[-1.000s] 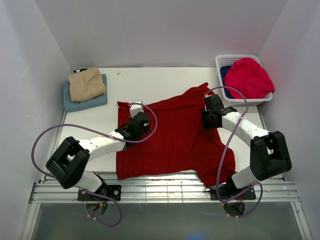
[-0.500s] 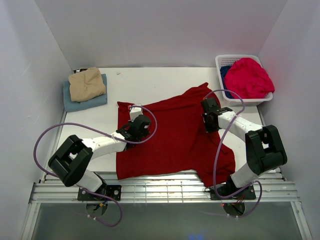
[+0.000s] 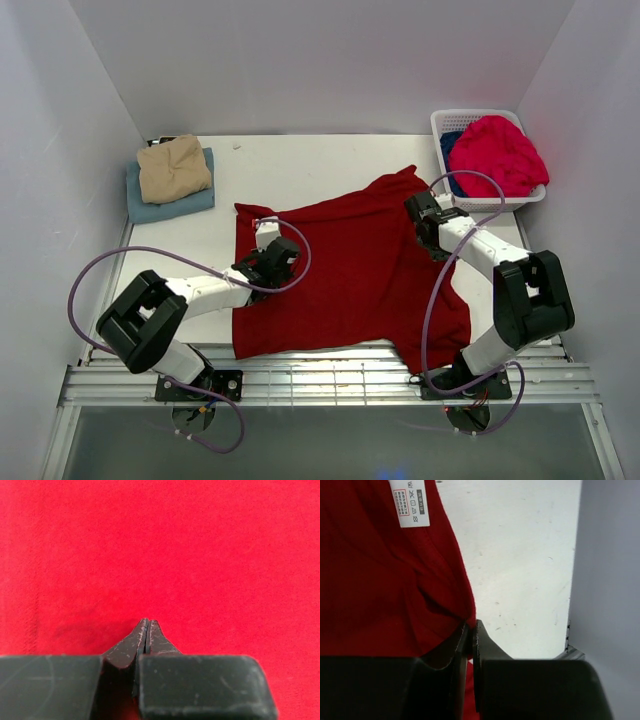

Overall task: Fold and stack the t-shirts
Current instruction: Flatten out the tshirt

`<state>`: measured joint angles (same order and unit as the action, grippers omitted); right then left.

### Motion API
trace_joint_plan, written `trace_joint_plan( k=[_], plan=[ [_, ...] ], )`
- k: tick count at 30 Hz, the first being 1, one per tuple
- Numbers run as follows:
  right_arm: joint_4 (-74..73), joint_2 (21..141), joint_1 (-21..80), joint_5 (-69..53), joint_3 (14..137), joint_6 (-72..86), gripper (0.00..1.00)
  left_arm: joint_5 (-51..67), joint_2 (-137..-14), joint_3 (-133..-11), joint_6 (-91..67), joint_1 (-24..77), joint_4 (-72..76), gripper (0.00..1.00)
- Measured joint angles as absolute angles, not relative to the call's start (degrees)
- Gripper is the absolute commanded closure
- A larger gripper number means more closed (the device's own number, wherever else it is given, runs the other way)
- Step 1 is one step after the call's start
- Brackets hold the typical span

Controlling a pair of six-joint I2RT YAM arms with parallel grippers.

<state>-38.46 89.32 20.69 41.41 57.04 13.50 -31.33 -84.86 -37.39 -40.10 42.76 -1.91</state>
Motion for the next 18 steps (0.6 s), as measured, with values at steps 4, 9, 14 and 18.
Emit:
trace_joint_plan(
  k=[4,9,14,18],
  plan=[
    [-39.46,91.96,19.92,46.96,57.78,14.57,0.91,-32.25,-84.77,-36.23,-40.18,42.76,-2.81,0.91],
    [-40.36,97.84,18.55,52.88,59.31,15.29,0.91,-32.84,-84.68,-35.62,-40.84,42.76,-3.27,0.91],
    [-40.84,102.74,16.47,56.73,59.64,17.74,0.87,-33.71,-83.68,-33.61,-41.52,42.37,-3.97,0.91],
    [-41.45,102.76,15.94,59.00,60.55,19.25,0.38,-35.27,-80.97,-32.93,-41.32,41.87,-5.17,0.80]
  ],
)
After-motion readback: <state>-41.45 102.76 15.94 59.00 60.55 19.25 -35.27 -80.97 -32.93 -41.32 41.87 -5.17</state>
